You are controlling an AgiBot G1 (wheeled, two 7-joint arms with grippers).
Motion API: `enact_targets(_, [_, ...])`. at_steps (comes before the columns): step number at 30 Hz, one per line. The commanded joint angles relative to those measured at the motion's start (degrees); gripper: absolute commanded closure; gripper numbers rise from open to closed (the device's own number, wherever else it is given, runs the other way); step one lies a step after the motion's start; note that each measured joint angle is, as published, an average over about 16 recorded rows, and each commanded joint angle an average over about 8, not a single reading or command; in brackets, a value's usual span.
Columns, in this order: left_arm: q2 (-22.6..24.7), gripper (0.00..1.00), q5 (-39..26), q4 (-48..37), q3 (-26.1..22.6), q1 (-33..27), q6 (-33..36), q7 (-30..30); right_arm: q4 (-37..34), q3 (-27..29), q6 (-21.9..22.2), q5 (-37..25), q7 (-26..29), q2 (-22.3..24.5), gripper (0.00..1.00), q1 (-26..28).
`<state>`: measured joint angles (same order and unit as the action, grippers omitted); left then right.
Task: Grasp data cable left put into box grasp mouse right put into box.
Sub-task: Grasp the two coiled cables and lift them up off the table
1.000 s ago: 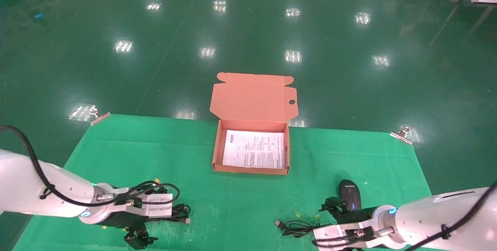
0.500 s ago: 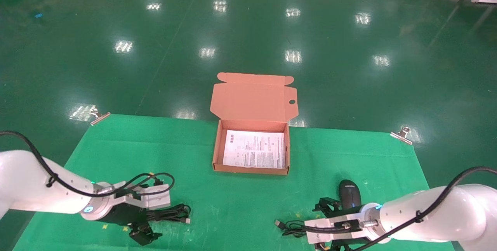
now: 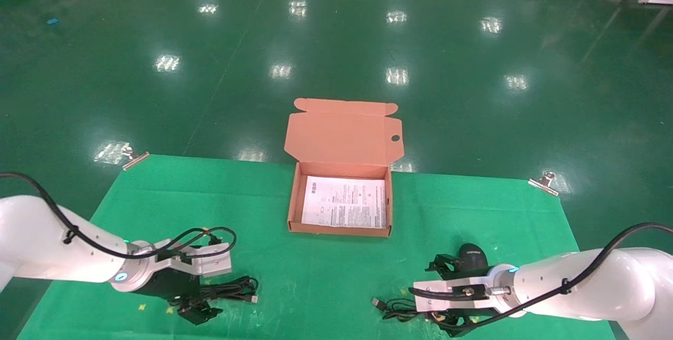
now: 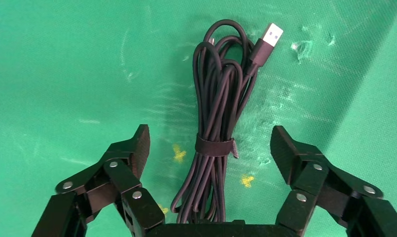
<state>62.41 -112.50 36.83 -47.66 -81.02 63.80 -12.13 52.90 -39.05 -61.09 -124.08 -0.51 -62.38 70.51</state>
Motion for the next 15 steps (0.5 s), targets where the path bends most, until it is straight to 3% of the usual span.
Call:
enact_targets(1, [-0.06, 1.0, -0.11, 0.29, -0.05, 0.06, 0.07, -0.1, 0.17, -0.07, -0.21, -0.01, -0.08, 0.03, 1.0, 0.0])
enact_targets(15, [-0.15, 1.0, -0.26, 0.72, -0.15, 0.17, 0.16, -0.22, 0.42, -0.19, -0.55, -0.04, -0.15, 0.07, 1.0, -0.03])
